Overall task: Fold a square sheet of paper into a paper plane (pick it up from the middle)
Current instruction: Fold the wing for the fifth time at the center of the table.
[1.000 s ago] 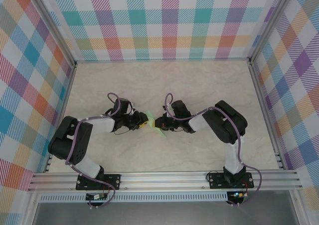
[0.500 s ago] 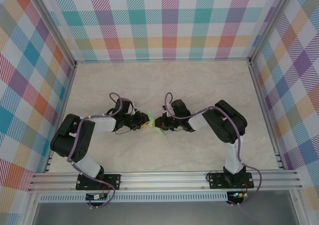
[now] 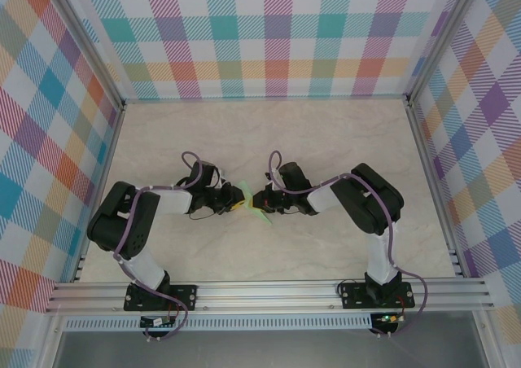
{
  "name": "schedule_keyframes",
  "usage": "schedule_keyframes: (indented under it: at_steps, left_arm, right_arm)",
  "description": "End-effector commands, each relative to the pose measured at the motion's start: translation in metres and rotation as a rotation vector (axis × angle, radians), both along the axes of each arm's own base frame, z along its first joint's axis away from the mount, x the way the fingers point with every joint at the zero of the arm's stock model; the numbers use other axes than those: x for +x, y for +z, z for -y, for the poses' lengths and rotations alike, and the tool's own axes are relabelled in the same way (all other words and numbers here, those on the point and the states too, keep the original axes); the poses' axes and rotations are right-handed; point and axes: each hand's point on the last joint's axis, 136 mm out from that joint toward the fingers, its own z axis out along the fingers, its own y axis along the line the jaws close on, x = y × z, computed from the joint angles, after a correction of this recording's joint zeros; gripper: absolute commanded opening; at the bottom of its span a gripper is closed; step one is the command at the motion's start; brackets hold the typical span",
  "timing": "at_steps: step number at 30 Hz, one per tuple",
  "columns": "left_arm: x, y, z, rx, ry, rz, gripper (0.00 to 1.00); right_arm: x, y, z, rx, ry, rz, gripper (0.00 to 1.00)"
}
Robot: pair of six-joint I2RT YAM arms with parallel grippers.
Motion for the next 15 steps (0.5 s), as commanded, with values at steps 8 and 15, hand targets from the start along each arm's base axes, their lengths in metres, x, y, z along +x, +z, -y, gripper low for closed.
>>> schedule_keyframes:
  at_steps: [8,15]
  left_arm:
    - [0.002,-0.008,0.004,0.039,-0.028,0.006,0.15]
    - [0.0,-0.019,-0.001,0.088,-0.022,-0.033,0.14]
  right_arm:
    - [-0.006,-0.02,0.009,-0.063,0.004,-0.046,0.0]
    - [-0.006,-0.002,0.007,-0.05,0.026,-0.031,0.09]
